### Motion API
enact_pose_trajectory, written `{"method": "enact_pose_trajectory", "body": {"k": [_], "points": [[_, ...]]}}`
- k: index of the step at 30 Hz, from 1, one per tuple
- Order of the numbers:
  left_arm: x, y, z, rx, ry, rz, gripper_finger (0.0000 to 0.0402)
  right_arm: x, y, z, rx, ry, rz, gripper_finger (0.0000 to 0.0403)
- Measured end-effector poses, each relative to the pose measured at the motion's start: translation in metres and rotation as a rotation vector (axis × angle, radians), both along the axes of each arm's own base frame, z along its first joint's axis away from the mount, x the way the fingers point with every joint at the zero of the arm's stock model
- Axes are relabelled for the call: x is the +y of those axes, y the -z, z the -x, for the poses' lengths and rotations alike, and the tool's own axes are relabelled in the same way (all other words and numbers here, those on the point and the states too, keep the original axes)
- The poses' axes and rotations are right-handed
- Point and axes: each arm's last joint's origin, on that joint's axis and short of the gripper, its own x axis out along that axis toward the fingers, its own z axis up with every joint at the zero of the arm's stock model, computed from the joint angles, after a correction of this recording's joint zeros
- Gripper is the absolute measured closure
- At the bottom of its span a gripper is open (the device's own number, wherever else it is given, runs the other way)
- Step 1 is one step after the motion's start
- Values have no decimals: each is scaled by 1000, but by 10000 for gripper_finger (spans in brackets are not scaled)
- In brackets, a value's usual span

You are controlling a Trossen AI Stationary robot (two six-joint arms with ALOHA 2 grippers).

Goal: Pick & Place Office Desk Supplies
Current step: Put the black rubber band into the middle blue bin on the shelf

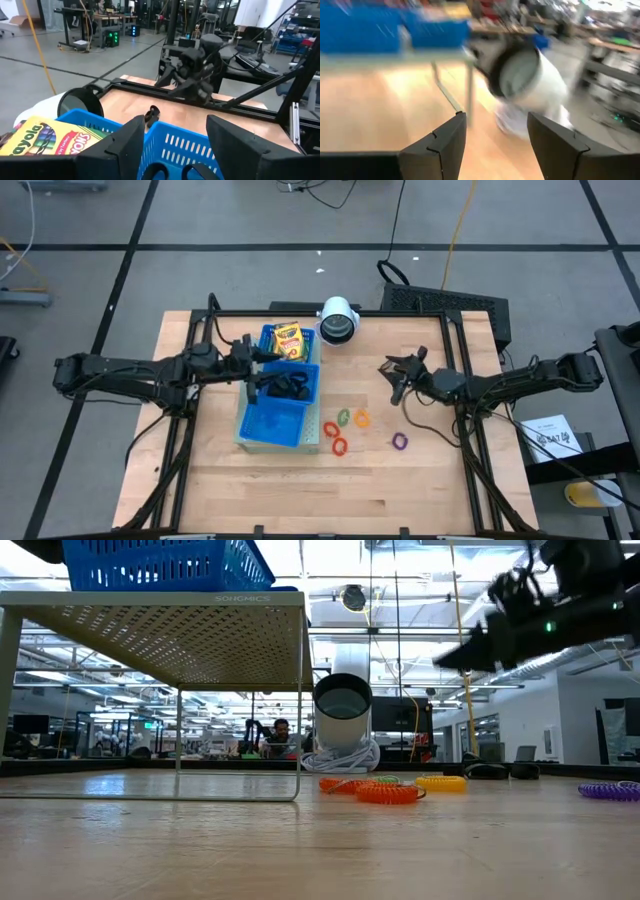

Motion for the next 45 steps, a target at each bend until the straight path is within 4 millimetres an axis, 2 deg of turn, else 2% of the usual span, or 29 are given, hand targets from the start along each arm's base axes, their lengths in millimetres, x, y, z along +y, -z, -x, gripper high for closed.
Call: {"method": "enact_pose_trajectory", "body": {"k": [4, 8, 23, 31, 38, 45], "points": [[0, 2, -2, 11, 0, 1, 178, -4, 18, 5, 181, 38, -26, 206], [1, 8, -7, 45, 0, 3, 178, -8, 32, 12, 282, 99, -119, 210], [2, 26, -22, 143, 6, -47, 178, -9, 81, 45, 322, 244, -376, 222], [3, 24, -22, 128, -13, -75, 179, -9, 79, 43, 270, 234, -380, 237], [3, 22, -22, 110, -21, -73, 179, -10, 82, 42, 282, 208, -452, 253], [3, 22, -22, 105, -21, -71, 178, -15, 88, 42, 352, 242, -430, 259]]}}
